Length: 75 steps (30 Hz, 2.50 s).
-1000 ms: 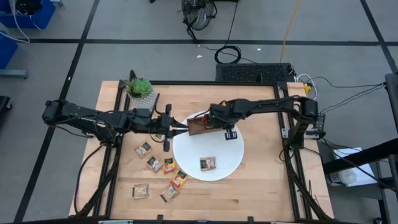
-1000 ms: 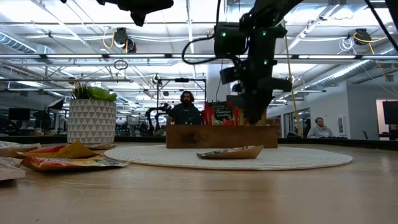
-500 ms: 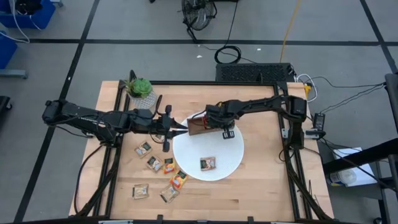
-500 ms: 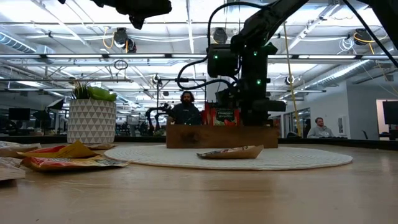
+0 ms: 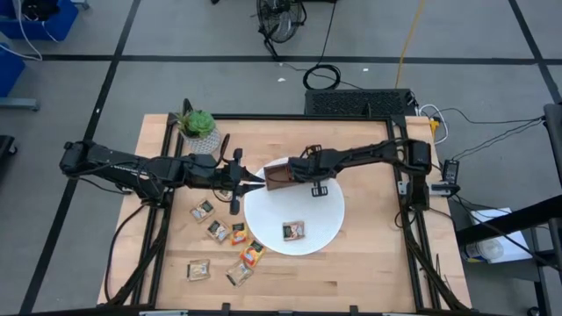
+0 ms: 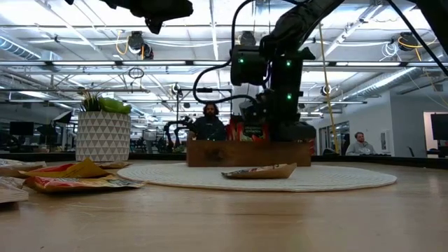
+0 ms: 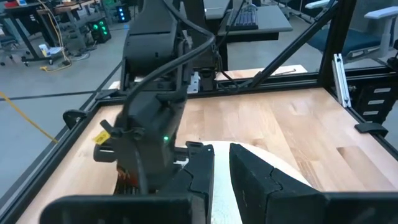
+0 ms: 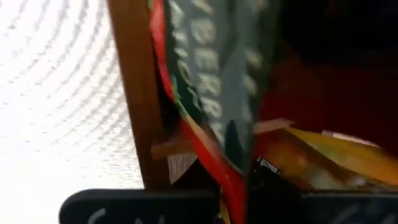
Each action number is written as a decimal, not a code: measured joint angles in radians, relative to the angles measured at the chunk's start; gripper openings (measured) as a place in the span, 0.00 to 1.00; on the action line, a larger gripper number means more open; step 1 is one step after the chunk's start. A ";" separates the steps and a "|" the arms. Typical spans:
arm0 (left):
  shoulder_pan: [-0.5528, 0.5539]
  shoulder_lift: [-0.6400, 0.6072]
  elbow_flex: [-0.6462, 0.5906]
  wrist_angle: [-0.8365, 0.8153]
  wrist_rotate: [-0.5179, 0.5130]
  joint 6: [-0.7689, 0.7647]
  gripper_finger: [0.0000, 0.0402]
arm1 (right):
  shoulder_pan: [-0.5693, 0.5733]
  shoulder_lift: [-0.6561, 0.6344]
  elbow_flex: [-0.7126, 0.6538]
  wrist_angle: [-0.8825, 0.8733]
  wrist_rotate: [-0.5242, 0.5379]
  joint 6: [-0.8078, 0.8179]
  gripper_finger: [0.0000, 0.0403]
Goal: Pick & Place Tea
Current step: Put the yellow tea bag into the right section of the wooden organizer
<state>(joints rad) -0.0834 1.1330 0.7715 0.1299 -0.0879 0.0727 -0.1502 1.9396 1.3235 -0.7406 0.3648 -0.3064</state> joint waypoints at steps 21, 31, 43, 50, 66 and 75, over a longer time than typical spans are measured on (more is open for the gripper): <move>0.000 0.000 0.000 0.001 0.000 -0.004 0.14 | 0.054 -0.230 0.000 -0.043 -0.003 0.136 0.00; 0.000 0.000 0.000 -0.069 0.000 -0.010 0.14 | 0.110 -0.425 -0.121 0.087 -0.244 0.303 0.00; -0.120 0.001 0.000 -0.236 0.083 -0.165 0.16 | 0.265 -0.674 -0.728 1.095 -0.264 0.330 0.00; -0.420 0.192 0.130 -0.316 -0.097 -0.314 0.31 | 0.291 -0.686 -0.917 1.490 -0.262 0.330 0.00; -0.580 0.832 0.640 -1.116 -0.128 -0.708 0.46 | 0.346 -0.685 -0.971 1.618 -0.257 0.343 0.00; -0.574 0.852 0.639 -1.130 -0.267 -0.749 0.46 | 0.388 -0.685 -0.971 1.672 -0.257 0.317 0.00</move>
<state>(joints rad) -0.6575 1.9854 1.4101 -0.9998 -0.3545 -0.6762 0.2382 1.2549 0.3523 0.9318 0.1078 0.0109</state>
